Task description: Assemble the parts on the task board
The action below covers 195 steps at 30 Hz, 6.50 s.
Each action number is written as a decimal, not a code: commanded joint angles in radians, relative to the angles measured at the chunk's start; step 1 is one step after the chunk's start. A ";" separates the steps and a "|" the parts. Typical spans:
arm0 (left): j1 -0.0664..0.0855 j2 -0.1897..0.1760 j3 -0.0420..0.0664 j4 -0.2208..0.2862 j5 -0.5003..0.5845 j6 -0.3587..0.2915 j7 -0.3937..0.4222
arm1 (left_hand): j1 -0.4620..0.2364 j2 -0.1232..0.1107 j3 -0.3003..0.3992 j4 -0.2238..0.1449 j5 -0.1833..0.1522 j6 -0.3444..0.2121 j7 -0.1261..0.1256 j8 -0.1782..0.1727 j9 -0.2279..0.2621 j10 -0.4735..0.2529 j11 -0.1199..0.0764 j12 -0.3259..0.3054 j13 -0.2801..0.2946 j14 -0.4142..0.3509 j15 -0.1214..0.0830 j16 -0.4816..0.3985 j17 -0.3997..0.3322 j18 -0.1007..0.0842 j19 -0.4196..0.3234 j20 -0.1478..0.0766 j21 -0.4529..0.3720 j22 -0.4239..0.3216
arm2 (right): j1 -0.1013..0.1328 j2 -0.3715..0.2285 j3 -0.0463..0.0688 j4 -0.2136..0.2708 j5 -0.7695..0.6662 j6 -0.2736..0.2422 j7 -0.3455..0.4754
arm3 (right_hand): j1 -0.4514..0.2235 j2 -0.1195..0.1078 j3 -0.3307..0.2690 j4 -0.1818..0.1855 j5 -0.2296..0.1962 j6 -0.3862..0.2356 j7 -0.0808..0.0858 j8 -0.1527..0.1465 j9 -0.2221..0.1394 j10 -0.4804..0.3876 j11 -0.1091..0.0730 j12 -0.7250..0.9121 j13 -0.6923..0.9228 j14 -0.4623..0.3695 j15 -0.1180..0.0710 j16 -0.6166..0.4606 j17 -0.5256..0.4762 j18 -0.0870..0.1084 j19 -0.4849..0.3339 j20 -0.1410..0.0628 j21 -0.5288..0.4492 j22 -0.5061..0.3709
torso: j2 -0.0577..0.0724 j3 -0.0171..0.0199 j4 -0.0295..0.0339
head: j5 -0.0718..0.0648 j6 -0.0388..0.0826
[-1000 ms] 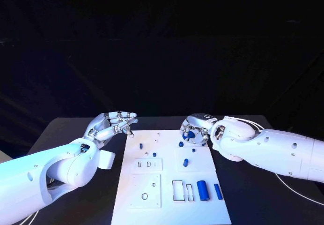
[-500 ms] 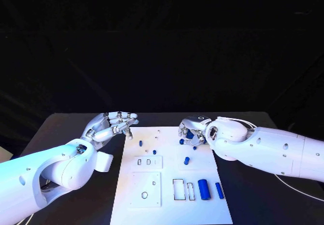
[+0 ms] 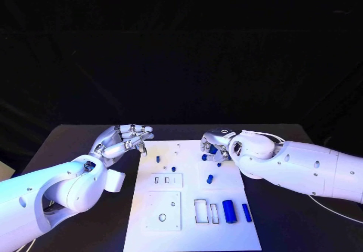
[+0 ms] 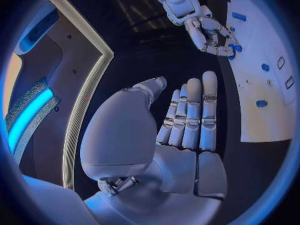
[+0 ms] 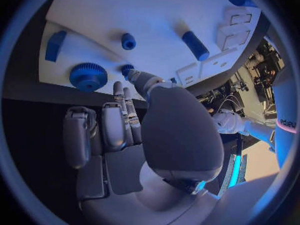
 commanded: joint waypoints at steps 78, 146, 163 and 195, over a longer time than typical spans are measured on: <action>0.007 0.014 0.002 -0.016 -0.005 0.030 -0.018 | -0.005 0.006 0.016 -0.007 -0.003 -0.005 0.003 0.003 0.004 -0.006 0.005 0.003 0.003 -0.007 0.001 0.014 0.003 0.014 -0.016 0.003 0.028 0.014 | -0.016 0.261 0.000 -0.205 -0.008 -0.248 -0.091 | 0.001 0.063 0.071 -0.006 -0.013 0.078 -0.005 0.069 0.079 0.087 -0.026 0.012 0.045 0.047 -0.012 0.052 0.026 -0.033 0.038 -0.016 0.055 0.152 | 0.013 -0.0051 0.0162 | 0.009 0.010; 0.026 -0.002 0.001 -0.023 -0.005 0.034 -0.029 | -0.006 0.006 0.022 -0.009 -0.004 -0.010 0.006 0.000 0.005 -0.013 0.008 0.001 0.003 -0.011 0.004 0.018 0.002 0.013 -0.024 0.005 0.039 0.022 | -0.017 0.132 0.009 -0.119 0.066 -0.307 -0.064 | 0.083 0.053 -0.280 0.136 -0.111 -0.126 -0.005 -0.084 0.064 -0.170 0.021 0.080 -0.041 -0.025 0.024 -0.196 -0.295 0.049 -0.153 0.018 -0.286 -0.219 | 0.011 -0.0027 -0.0026 | 0.025 0.017; 0.025 -0.001 0.001 -0.043 -0.003 0.042 -0.026 | -0.006 0.006 0.022 -0.009 -0.004 -0.010 0.006 0.000 0.005 -0.013 0.008 0.001 0.003 -0.011 0.004 0.018 0.002 0.013 -0.024 0.005 0.039 0.022 | 0.029 -0.079 0.023 -0.064 0.431 -0.126 -0.015 | 0.057 0.062 -0.391 0.137 -0.003 -0.151 0.038 0.023 0.093 0.211 -0.006 1.282 1.186 0.091 0.011 0.251 0.294 -0.051 0.085 0.005 0.101 0.233 | 0.003 0.0075 -0.0244 | 0.031 0.014; 0.025 0.004 0.001 -0.050 -0.003 0.047 -0.029 | -0.006 0.007 0.023 -0.010 -0.004 -0.012 0.006 0.000 0.005 -0.014 0.009 0.000 0.003 -0.012 0.004 0.019 0.001 0.013 -0.026 0.006 0.042 0.023 | -0.021 0.017 0.021 -0.151 0.402 -0.143 -0.040 | 0.058 0.087 -0.387 0.136 0.012 -0.157 0.047 0.063 0.089 0.334 0.005 1.449 1.382 0.106 0.023 0.288 0.367 -0.061 0.110 0.019 0.128 0.263 | 0.006 0.0086 -0.0189 | 0.032 -0.003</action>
